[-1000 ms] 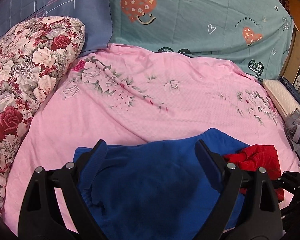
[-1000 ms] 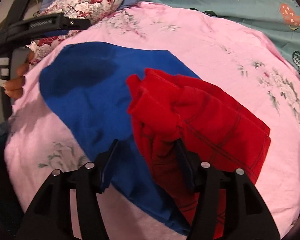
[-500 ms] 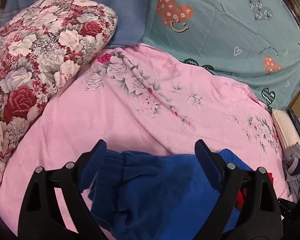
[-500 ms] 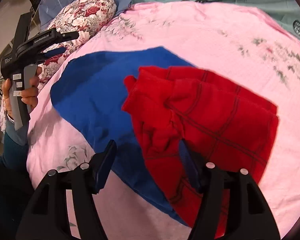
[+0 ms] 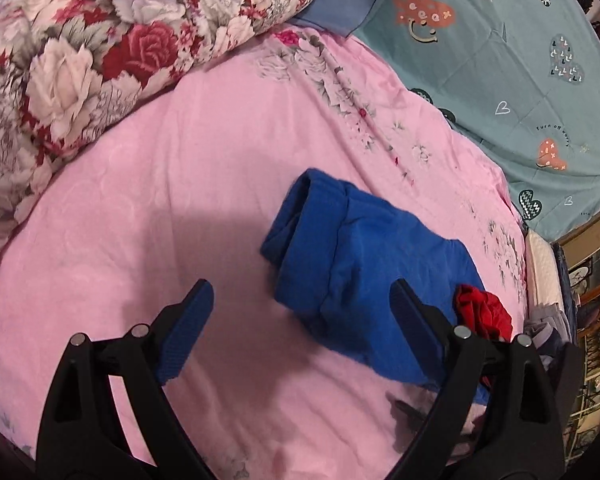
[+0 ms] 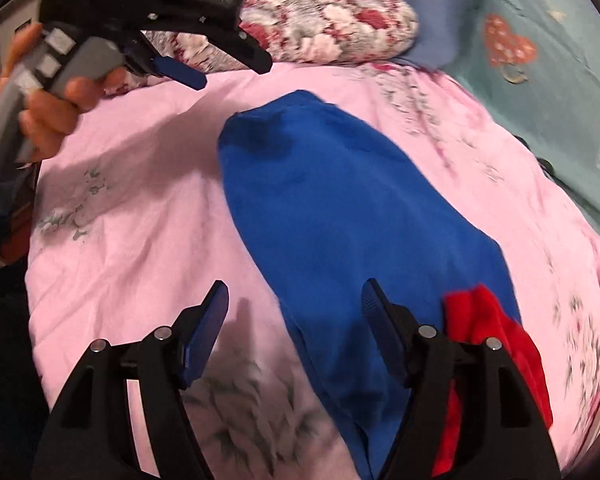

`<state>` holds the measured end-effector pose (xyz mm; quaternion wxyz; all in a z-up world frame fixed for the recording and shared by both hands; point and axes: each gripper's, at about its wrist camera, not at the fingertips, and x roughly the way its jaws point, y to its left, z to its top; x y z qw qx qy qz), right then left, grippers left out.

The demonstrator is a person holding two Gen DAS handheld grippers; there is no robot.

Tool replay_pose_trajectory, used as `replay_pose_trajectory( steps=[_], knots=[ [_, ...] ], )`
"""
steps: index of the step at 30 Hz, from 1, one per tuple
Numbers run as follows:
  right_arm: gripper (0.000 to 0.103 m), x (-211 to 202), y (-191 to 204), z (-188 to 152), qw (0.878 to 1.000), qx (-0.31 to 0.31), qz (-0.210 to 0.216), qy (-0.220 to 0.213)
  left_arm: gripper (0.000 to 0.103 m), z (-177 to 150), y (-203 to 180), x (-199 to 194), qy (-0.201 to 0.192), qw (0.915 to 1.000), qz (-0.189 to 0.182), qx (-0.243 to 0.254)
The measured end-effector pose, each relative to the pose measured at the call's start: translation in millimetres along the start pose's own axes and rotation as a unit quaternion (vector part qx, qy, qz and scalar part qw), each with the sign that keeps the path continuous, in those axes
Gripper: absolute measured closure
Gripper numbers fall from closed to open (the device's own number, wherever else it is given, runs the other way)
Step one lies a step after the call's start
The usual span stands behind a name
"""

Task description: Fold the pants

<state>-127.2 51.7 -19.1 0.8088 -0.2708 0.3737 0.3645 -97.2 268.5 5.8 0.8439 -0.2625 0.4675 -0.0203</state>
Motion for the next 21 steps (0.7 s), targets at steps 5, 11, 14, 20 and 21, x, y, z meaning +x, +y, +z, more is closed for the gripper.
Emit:
replay_pose_trajectory(
  steps=[5,11,14,20,21],
  knots=[
    [0.055,27.6,-14.2,14.0,0.999,0.037,0.022,0.028,0.012,-15.7,8.4,13.3,0.064,0.9958,-0.057,-0.033],
    [0.091,20.3,-31.2,13.6,0.996,0.074,0.041,0.009,0.012,-26.6,-7.1,38.2,0.102,0.9893,-0.093,-0.047],
    [0.091,13.3,-41.1,10.4,0.993,0.105,0.059,0.0,0.012,-27.3,-17.2,56.4,0.118,0.9849,-0.108,-0.066],
    [0.091,2.4,-53.6,1.0,0.985,0.15,0.09,-0.015,0.009,-22.3,-27.4,73.1,0.099,0.9829,-0.111,-0.109],
    [0.091,1.1,-57.6,0.6,0.982,0.161,0.1,-0.019,0.006,-21.8,-29.4,75.0,0.091,0.9826,-0.114,-0.114]
  ],
)
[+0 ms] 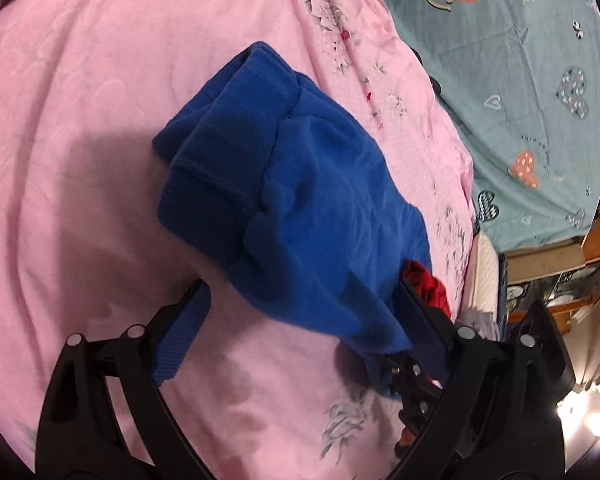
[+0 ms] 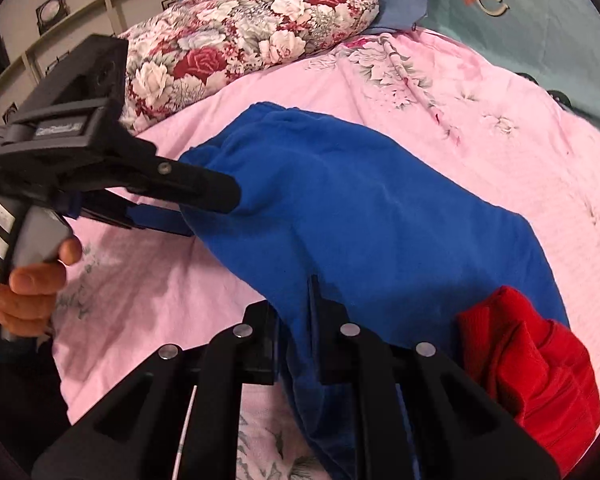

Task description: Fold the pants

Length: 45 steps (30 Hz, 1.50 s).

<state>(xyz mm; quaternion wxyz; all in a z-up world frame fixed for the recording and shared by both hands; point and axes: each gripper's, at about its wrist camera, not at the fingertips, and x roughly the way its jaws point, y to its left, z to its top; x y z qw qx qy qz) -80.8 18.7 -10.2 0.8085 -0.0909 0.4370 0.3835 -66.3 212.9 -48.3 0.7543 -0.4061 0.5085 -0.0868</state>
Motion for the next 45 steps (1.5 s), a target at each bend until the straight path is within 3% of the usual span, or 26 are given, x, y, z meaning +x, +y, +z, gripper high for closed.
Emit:
replay_pose_trajectory(
  steps=[5,8,10,12,13,14,16,19,24,26,27,29,31,33,36,38,42,45],
  knots=[
    [0.091,-6.6,-9.3,4.0,0.999,0.03,-0.013,-0.014,0.006,3.4,-3.8,7.4,-0.041,0.9988,-0.009,-0.024],
    [0.091,-6.6,-5.0,1.3,0.999,0.023,-0.017,-0.014,0.015,8.7,1.1,7.1,-0.062,0.9966,-0.013,-0.053],
    [0.088,-4.3,-2.8,-0.7,1.0,0.022,-0.008,-0.002,0.043,11.6,3.1,7.2,-0.069,0.9959,0.012,-0.056],
    [0.071,-11.6,-7.8,-2.0,0.999,0.037,0.003,0.0,0.058,13.5,4.9,5.0,-0.074,0.9955,0.028,-0.053],
    [0.056,-22.4,-12.9,-3.1,0.999,0.05,0.008,-0.013,0.069,14.5,4.7,5.0,-0.076,0.9954,0.034,-0.047],
    [0.053,-33.0,-18.7,-4.7,0.997,0.064,0.016,-0.03,0.07,15.9,6.2,4.8,-0.076,0.9954,0.037,-0.044],
    [0.053,-61.2,-44.8,-12.0,0.988,0.125,0.049,-0.07,0.073,17.0,6.3,6.0,-0.077,0.9953,0.041,-0.041],
    [0.047,-81.2,-87.7,-31.5,0.964,0.234,0.085,-0.098,0.076,16.2,-7.0,5.5,-0.095,0.9929,0.07,-0.007],
    [0.047,-46.0,-119.2,-62.6,0.935,0.329,0.128,-0.043,0.079,10.7,-34.2,-3.9,-0.128,0.9829,0.117,0.063],
    [0.047,-50.2,-122.0,-63.8,0.93,0.334,0.144,-0.053,0.079,7.7,-54.3,-7.4,-0.141,0.9746,0.138,0.106],
    [0.047,-59.3,-126.1,-65.6,0.922,0.346,0.161,-0.064,0.08,5.2,-65.5,-9.6,-0.149,0.9693,0.147,0.129],
    [0.046,-82.2,-137.3,-75.1,0.907,0.369,0.174,-0.101,0.08,-1.8,-94.6,-11.6,-0.164,0.9555,0.16,0.186],
    [0.041,-116.0,-150.9,-90.9,0.907,0.374,0.135,-0.138,0.081,-15.9,-128.4,-9.7,-0.179,0.9351,0.174,0.251],
    [0.037,-144.5,-165.9,-114.6,0.901,0.387,0.106,-0.167,0.081,-40.1,-169.1,-0.5,-0.189,0.9052,0.181,0.335],
    [0.037,-171.4,-188.7,-157.1,0.875,0.433,0.101,-0.193,0.081,-87.5,-220.3,21.9,-0.177,0.8599,0.169,0.448],
    [0.037,-182.0,-201.0,-183.5,0.859,0.459,0.095,-0.207,0.081,-127.3,-247.8,45.6,-0.151,0.8215,0.156,0.527],
    [0.037,-189.0,-218.2,-227.4,0.827,0.505,0.105,-0.225,0.081,-195.3,-264.8,100.7,-0.066,0.7565,0.147,0.634],
    [0.037,-186.3,-223.0,-244.6,0.81,0.526,0.118,-0.232,0.079,-222.0,-256.5,129.7,-0.018,0.7222,0.168,0.671]
  ],
)
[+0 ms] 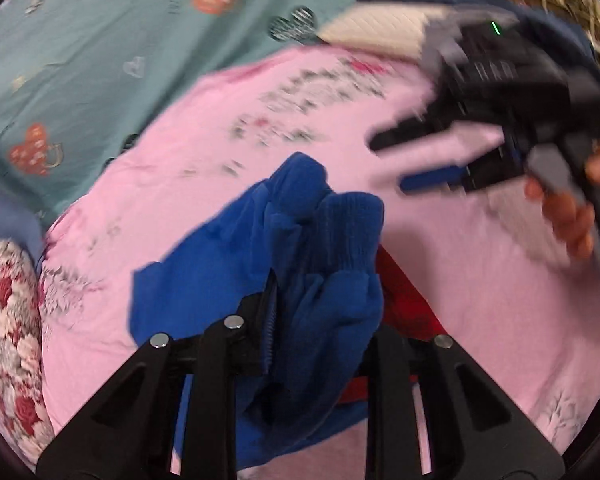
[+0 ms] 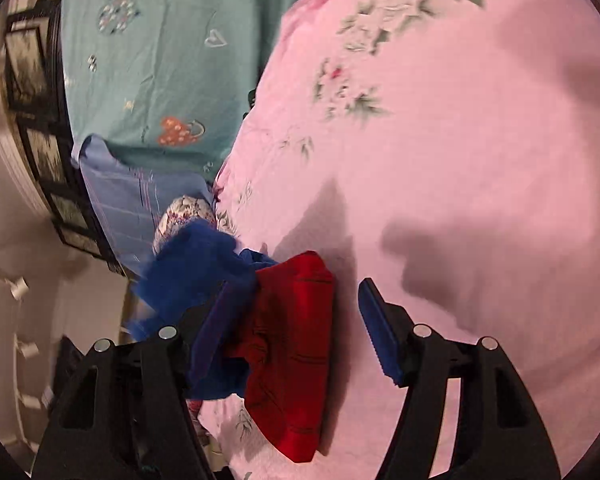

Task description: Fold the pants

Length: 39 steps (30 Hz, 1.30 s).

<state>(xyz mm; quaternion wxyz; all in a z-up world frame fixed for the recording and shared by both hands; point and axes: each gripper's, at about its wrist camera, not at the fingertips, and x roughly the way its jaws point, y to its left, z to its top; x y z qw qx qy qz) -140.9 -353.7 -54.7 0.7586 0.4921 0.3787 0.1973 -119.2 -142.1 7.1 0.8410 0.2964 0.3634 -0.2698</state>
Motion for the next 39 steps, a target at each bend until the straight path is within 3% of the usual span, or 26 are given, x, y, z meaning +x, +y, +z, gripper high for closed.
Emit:
replay_pose_trajectory(
  steps=[2,3,4,5,9,12,14,16,19,21,23,24,26,29,33,36,39],
  knots=[
    [0.037,-4.7,-6.0,0.3,1.0,0.006,0.006,0.0,0.066,-3.7,-9.4,3.5,0.01,0.9998,-0.002,0.014],
    [0.037,-8.5,-7.2,1.6,1.0,0.008,0.01,0.001,0.048,-5.5,-10.0,2.7,0.016,0.9996,-0.017,0.016],
    [0.037,-8.4,-6.6,1.4,1.0,0.008,0.016,0.004,0.022,-5.9,-10.7,0.2,0.02,0.9992,-0.033,0.014],
    [0.037,-6.4,-4.3,2.0,1.0,0.005,0.018,0.006,0.016,-8.4,-10.6,-8.9,0.009,0.9986,-0.051,0.011],
    [0.037,-4.7,5.6,-1.2,1.0,-0.017,0.013,0.009,0.015,-10.3,-7.4,-39.4,-0.026,0.9958,-0.087,0.01],
    [0.037,-4.2,24.9,-3.9,0.998,-0.059,0.012,0.001,0.015,-17.6,23.7,-57.4,-0.044,0.9909,-0.119,-0.046],
    [0.037,-4.8,49.6,-11.1,0.995,-0.089,0.05,0.006,0.015,-23.8,47.3,-64.6,-0.052,0.9863,-0.128,-0.09],
    [0.031,2.9,75.3,-20.5,0.989,-0.112,0.089,0.028,0.015,-34.6,78.4,-68.0,-0.058,0.9799,-0.127,-0.142],
    [0.03,27.6,101.8,-32.6,0.984,-0.136,0.098,0.059,0.015,-50.9,112.3,-68.1,-0.052,0.9713,-0.112,-0.203],
    [0.03,47.7,105.6,-38.1,0.985,-0.142,0.068,0.076,0.015,-62.4,136.1,-64.6,-0.043,0.9624,-0.108,-0.246],
    [0.03,69.8,93.2,-41.7,0.983,-0.147,-0.053,0.097,0.015,-74.9,157.1,-59.1,-0.031,0.9519,-0.113,-0.283],
    [0.033,74.4,83.6,-43.2,0.98,-0.149,-0.083,0.105,0.015,-81.9,166.7,-56.3,-0.025,0.9464,-0.116,-0.3],
    [0.038,64.5,79.1,-42.8,0.982,-0.14,-0.082,0.097,0.015,-92.7,182.5,-44.5,-0.01,0.9329,-0.13,-0.336],
    [0.025,34.0,82.5,-42.3,0.99,-0.099,-0.046,0.089,0.015,-103.3,193.0,-15.1,0.021,0.9102,-0.169,-0.378],
    [0.02,8.8,65.9,-44.9,0.989,-0.075,-0.088,0.091,0.015,-117.2,190.6,21.1,0.056,0.8819,-0.222,-0.412],
    [0.02,10.0,42.4,-53.9,0.989,-0.025,-0.09,0.117,0.015,-121.0,188.4,34.0,0.064,0.8699,-0.247,-0.422],
    [0.02,13.8,38.2,-58.0,0.988,-0.023,-0.09,0.125,0.015,-118.8,185.3,42.2,0.067,0.8643,-0.265,-0.422]
  ],
)
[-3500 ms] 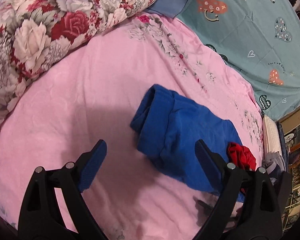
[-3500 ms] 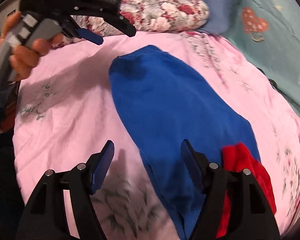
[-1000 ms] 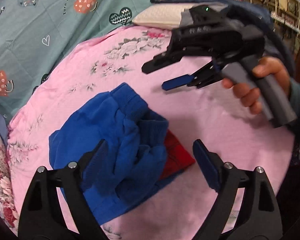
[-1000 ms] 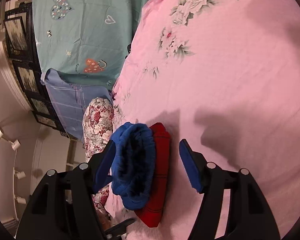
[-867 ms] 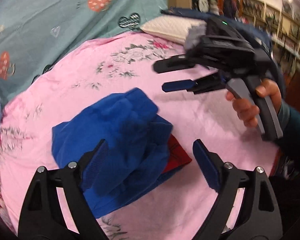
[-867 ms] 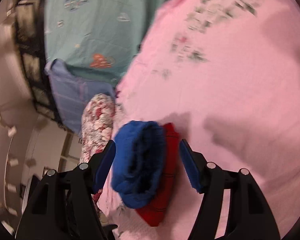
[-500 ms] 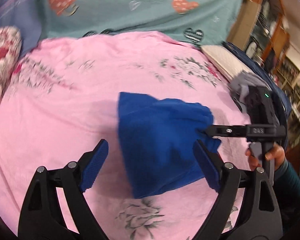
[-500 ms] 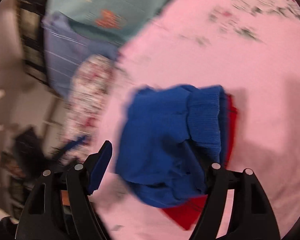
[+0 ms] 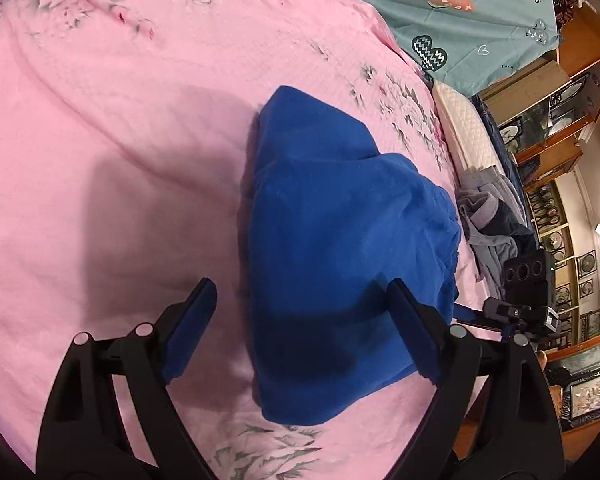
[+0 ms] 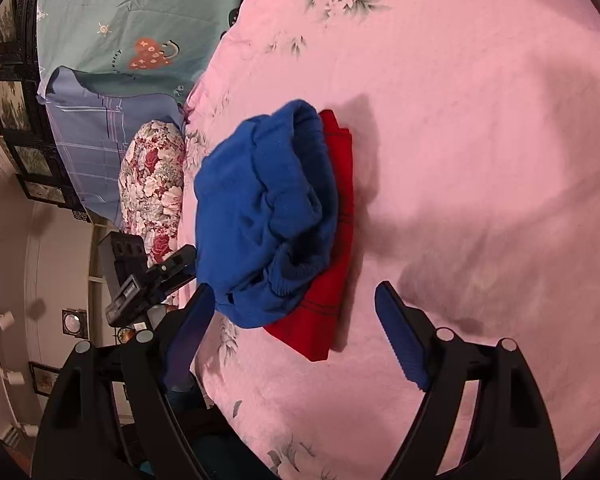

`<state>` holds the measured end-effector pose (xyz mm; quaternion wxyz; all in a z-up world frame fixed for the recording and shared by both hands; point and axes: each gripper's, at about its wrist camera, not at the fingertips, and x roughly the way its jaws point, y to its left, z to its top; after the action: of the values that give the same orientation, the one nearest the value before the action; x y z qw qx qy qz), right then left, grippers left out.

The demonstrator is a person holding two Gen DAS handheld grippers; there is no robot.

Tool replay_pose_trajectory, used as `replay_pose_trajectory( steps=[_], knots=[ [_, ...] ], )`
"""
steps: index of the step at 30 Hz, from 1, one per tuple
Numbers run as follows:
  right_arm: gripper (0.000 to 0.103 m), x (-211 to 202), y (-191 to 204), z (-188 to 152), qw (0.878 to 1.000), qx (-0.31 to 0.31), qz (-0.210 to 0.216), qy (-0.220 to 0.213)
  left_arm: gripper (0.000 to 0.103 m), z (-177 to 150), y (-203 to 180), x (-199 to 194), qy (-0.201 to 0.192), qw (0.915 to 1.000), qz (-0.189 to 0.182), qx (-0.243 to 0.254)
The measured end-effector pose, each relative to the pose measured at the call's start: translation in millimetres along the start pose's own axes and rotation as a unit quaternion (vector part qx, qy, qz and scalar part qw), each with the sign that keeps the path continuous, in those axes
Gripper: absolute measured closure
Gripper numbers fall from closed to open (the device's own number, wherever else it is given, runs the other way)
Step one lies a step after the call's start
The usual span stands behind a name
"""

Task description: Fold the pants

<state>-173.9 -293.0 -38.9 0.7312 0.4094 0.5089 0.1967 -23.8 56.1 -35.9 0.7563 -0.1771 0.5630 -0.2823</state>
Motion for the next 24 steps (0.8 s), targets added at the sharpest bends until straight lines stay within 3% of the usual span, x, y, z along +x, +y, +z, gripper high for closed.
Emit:
replay_pose_trajectory(
  steps=[11,18,19,21,22,23,24],
  knots=[
    [0.018,37.1,8.8,11.5,0.999,0.0,-0.002,0.04,0.014,7.0,-2.8,22.7,0.025,0.9992,-0.031,0.0],
    [0.016,46.6,18.1,10.6,0.999,-0.007,-0.011,0.035,0.008,7.7,-7.6,27.1,0.025,0.9987,-0.043,0.012],
    [0.021,47.3,18.6,9.8,0.999,-0.014,-0.012,0.032,0.008,7.3,-9.9,28.5,0.024,0.9986,-0.044,0.018],
    [0.042,47.2,15.7,7.8,0.999,-0.024,-0.014,0.03,0.008,7.5,-11.0,29.4,0.023,0.9985,-0.043,0.024],
    [0.058,46.3,8.8,7.5,0.999,-0.018,-0.013,0.027,0.008,7.3,-11.1,29.3,0.022,0.9984,-0.044,0.025],
    [0.066,44.6,1.3,7.4,1.0,-0.011,-0.008,0.024,0.008,7.0,-10.3,28.5,0.02,0.9982,-0.051,0.025],
    [0.068,42.7,-2.6,6.5,1.0,-0.014,-0.001,0.021,0.01,6.4,-8.2,28.1,0.023,0.9974,-0.065,0.022]
  ],
)
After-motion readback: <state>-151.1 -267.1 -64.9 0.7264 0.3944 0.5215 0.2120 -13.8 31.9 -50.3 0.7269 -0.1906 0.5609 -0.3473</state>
